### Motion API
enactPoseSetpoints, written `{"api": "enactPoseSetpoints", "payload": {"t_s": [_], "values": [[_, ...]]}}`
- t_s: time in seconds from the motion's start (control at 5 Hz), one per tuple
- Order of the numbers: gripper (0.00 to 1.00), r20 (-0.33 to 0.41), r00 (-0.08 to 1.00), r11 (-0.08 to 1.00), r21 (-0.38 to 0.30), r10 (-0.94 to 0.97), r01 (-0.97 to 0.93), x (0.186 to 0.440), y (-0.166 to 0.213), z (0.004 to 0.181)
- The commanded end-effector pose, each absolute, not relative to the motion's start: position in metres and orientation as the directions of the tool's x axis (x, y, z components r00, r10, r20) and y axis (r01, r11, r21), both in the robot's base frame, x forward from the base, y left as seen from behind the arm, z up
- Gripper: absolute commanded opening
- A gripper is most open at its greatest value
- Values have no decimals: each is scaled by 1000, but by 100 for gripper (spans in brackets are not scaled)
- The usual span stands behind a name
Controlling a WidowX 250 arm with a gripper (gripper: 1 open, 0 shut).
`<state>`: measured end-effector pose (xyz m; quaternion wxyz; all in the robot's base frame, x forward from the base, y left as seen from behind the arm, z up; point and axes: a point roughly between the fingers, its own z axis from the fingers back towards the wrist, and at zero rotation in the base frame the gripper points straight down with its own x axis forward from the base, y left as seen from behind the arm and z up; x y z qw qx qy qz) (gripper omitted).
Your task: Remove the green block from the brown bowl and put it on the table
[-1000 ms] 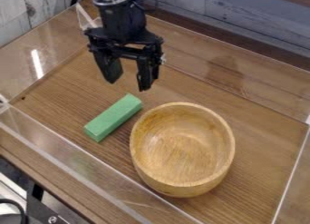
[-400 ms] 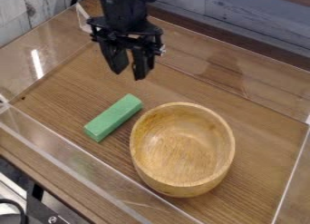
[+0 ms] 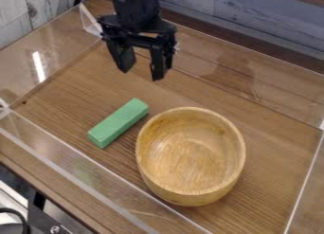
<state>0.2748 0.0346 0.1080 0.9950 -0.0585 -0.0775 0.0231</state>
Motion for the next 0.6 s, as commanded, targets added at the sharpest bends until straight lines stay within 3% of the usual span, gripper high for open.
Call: {"api": "enactPoseSetpoints", "payload": {"t_s": [0.0, 0.4], "values": [[100, 174, 984, 993, -120, 36, -15, 275, 18, 106], [100, 207, 973, 991, -112, 100, -78, 275, 51, 101]]}}
